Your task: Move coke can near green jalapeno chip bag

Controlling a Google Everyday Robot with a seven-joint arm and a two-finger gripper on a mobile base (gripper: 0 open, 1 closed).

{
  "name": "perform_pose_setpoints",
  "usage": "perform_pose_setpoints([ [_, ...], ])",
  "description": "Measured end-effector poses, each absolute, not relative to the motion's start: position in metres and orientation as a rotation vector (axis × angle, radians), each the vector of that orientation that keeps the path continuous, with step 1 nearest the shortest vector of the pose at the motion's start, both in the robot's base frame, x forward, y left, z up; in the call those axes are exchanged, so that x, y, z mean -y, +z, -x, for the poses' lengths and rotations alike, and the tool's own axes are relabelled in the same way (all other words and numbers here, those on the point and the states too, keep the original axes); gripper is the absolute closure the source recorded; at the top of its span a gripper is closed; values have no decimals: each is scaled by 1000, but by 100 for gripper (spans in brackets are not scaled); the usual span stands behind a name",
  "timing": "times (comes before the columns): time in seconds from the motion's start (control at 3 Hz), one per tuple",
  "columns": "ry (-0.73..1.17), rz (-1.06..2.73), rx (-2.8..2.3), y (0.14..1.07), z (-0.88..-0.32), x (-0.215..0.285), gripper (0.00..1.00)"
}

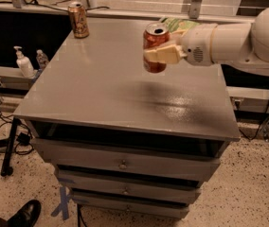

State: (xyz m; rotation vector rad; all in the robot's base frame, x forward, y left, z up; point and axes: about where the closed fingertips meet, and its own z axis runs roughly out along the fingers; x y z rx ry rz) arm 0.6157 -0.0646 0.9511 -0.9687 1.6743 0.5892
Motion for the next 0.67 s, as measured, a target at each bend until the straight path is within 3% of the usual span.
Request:
perform_pose_setpoints([
  [0.67, 432, 846, -1715, 966, -676, 144, 100],
])
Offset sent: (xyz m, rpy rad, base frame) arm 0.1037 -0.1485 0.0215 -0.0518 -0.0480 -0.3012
